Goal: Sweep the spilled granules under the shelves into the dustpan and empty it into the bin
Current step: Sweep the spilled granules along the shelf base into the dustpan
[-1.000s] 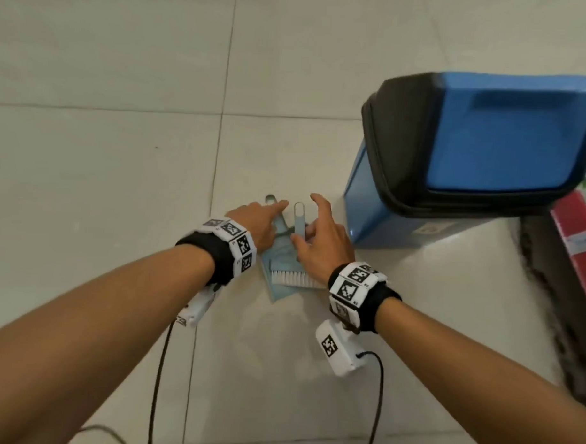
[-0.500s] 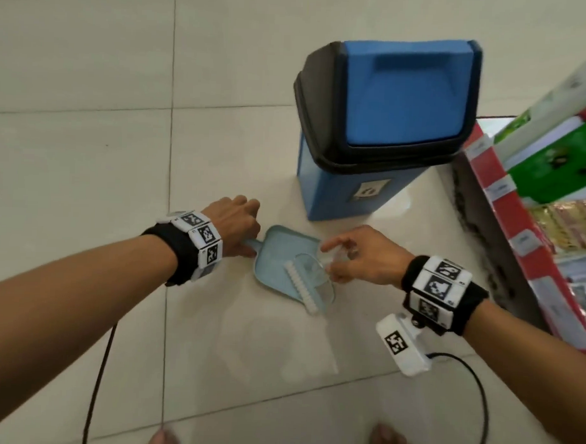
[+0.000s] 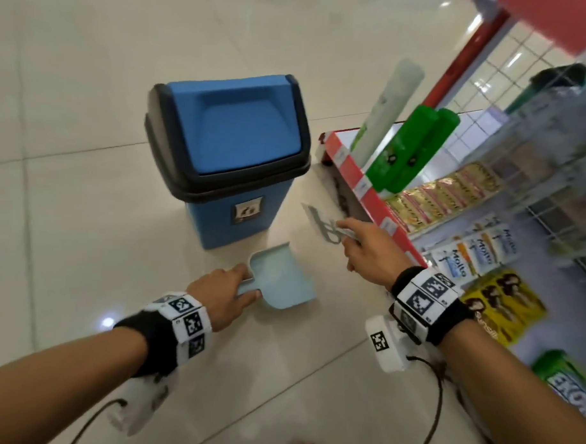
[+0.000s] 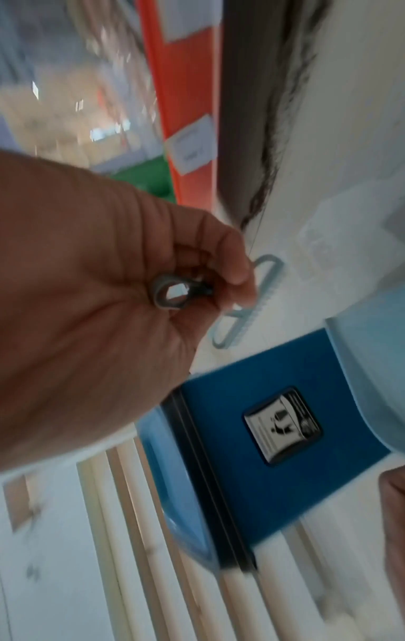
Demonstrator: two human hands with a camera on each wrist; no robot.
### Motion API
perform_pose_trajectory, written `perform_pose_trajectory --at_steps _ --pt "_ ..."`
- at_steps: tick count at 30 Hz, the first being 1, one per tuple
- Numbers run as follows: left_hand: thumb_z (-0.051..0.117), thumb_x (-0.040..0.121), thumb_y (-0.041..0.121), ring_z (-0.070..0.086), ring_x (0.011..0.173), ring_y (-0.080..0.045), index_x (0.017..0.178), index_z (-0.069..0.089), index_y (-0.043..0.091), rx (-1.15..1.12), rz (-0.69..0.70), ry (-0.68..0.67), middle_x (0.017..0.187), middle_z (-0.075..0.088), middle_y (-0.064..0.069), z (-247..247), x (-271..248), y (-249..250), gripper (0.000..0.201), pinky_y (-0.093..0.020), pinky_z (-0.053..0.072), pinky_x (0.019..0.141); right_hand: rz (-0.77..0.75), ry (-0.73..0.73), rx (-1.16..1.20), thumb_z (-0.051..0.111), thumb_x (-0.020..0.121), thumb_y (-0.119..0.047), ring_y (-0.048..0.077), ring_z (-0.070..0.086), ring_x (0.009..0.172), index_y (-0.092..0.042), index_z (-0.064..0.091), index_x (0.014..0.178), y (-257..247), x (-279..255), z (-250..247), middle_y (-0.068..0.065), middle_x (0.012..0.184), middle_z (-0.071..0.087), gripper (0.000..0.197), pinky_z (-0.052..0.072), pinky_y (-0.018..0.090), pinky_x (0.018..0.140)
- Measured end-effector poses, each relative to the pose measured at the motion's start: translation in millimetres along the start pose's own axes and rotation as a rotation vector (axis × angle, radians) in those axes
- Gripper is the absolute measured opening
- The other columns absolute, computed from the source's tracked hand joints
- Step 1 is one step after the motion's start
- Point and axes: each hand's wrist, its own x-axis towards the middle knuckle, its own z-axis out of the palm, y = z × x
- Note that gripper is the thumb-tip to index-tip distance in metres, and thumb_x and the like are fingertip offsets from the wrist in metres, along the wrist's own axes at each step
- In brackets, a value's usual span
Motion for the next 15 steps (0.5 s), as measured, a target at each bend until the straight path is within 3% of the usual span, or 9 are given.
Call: perform_pose_trajectory --at_steps 2,3,6,8,11,15 --pt "0.047 0.097 0.046 0.061 0.105 -0.033 0.133 0.045 0.018 -0.091 0.013 0.023 0.117 0.065 -0.015 3 17 14 0.045 -0.035 0.049 0.086 0.025 0.068 -0.016 0.040 0.103 -0.020 0.029 0.062 0.110 -0.016 0.047 0.141 10 11 1 0.014 0.123 0.063 0.039 0.047 0.033 0.090" --pt "0.048 0.098 0.044 0.061 0.106 -0.034 0.134 0.044 0.017 -0.134 0.021 0.038 0.119 0.065 -0.016 3 26 19 0.045 -0.034 0.049 0.085 0.043 0.080 -0.012 0.039 0.103 -0.020 0.029 0.058 0.114 -0.014 0.045 0.142 14 18 3 0.015 0.129 0.060 0.040 0.045 0.034 0.093" --pt "0.050 0.098 0.036 0.062 0.108 -0.033 0.134 0.045 0.013 -0.235 0.040 0.085 0.124 0.064 -0.015 1 55 30 0.043 -0.037 0.050 0.089 0.034 0.123 -0.071 0.038 0.103 -0.017 0.032 0.061 0.097 -0.012 0.045 0.141 18 44 10 0.018 0.113 0.064 0.039 0.050 0.038 0.085" --pt "0.049 0.098 0.035 0.061 0.112 -0.033 0.136 0.044 0.015 -0.280 0.038 0.102 0.127 0.063 -0.013 -1 72 34 0.043 -0.040 0.050 0.094 0.031 0.166 -0.134 0.038 0.102 -0.016 0.033 0.060 0.095 -0.013 0.046 0.139 19 66 15 0.018 0.108 0.062 0.038 0.050 0.043 0.087" --pt "0.045 0.098 0.040 0.060 0.113 -0.033 0.133 0.044 0.018 -0.333 0.001 0.116 0.126 0.063 -0.012 4 95 38 0.042 -0.043 0.048 0.095 0.087 0.225 -0.191 0.041 0.099 -0.012 0.037 0.053 0.105 -0.013 0.045 0.133 18 104 24 0.019 0.119 0.052 0.034 0.046 0.045 0.097" --pt "0.042 0.098 0.041 0.059 0.109 -0.035 0.130 0.046 0.018 -0.388 -0.090 0.128 0.121 0.063 -0.014 10 119 46 0.040 -0.045 0.048 0.094 0.182 0.278 -0.251 0.046 0.093 -0.005 0.040 0.052 0.108 -0.011 0.033 0.145 10 154 37 0.022 0.129 0.040 0.054 0.045 0.043 0.098"
